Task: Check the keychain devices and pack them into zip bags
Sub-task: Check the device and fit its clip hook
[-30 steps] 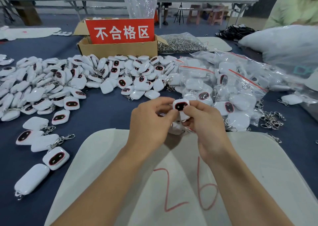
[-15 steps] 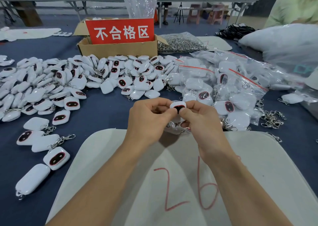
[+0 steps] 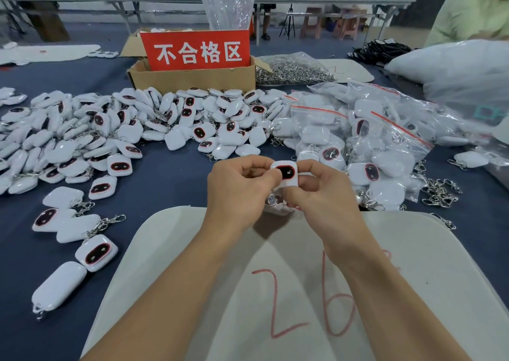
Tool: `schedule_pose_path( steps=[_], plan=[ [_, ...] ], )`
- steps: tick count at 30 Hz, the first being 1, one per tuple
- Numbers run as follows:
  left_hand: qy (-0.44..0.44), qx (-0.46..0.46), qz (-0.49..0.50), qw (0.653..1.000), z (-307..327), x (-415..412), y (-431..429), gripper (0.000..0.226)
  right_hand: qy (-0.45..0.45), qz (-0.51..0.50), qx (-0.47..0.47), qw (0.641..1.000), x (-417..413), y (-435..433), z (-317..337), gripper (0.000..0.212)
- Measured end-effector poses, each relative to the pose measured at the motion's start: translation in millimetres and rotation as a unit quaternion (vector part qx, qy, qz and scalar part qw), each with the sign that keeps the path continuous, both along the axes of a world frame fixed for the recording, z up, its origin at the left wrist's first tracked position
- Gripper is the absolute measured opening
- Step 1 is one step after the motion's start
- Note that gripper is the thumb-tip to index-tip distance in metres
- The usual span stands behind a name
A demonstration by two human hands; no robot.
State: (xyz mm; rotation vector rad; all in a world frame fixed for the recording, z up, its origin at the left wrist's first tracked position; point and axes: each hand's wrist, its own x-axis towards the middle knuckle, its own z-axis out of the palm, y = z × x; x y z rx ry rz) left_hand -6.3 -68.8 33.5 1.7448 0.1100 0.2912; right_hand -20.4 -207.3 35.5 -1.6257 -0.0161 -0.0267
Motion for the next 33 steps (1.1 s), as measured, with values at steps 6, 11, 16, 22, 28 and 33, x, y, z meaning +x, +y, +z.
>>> schedule_pose_path(
  steps=[6,11,16,22,28,33],
  plan=[
    [-0.013,-0.001,-0.024,1.000,3.4,-3.4,-2.4,0.008,0.005,-0.013,0.009,1.000,0.4,1.0,0.2,0.034],
    [-0.027,0.011,-0.041,0.999,5.9,-4.7,-3.3,0.022,0.011,-0.038,0.021,0.999,0.4,0.1,-0.3,0.034],
    [-0.015,-0.003,-0.033,0.999,5.2,-1.9,0.4,0.010,-0.035,-0.056,-0.033,0.997,-1.8,2.2,-0.9,0.029],
    [-0.052,0.027,-0.008,0.998,3.9,-3.9,-2.8,0.039,-0.140,-0.126,-0.034,0.981,-3.8,6.9,0.2,0.042],
    [-0.127,0.145,-0.010,0.981,-1.1,-11.3,-7.2,0.036,-0.157,-0.163,-0.041,0.973,-4.6,4.2,-0.6,0.044],
    [-0.152,0.155,-0.022,0.976,-2.2,-13.6,-9.2,0.038,-0.169,-0.189,-0.047,0.966,-7.0,3.3,2.1,0.045]
  ],
)
